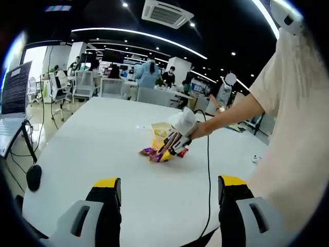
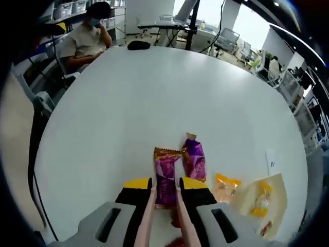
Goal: Place the target food into the container with the food tongs after gripping and lifting it, then release it inside without dropping or visibly crushing the food.
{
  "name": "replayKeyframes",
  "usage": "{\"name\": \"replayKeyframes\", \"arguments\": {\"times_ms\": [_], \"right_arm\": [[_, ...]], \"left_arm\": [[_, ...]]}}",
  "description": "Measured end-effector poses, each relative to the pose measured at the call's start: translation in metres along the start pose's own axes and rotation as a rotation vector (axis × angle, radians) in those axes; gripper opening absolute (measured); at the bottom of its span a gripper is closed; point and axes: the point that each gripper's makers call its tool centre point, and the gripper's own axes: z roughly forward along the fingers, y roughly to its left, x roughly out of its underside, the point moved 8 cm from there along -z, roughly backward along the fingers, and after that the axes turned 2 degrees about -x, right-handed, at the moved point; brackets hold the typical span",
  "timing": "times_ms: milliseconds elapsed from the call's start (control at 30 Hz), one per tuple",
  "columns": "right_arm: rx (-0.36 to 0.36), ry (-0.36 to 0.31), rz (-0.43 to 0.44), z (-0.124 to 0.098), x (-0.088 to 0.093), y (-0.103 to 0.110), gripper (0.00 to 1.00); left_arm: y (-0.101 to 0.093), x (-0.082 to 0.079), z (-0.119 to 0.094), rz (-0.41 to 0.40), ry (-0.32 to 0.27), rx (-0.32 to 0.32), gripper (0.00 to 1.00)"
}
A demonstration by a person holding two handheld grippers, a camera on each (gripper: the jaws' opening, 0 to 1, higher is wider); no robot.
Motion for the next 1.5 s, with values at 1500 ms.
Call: {"name": "replayKeyframes", "arguments": {"times_ms": [1500], "right_arm": [[0.134,-0.114,0.055,-0.06,-0.015,-0.017,0.2]], "left_arm": [[-0.007,-0.017,0.016,0.059,0.001,0.067,0.78]]}}
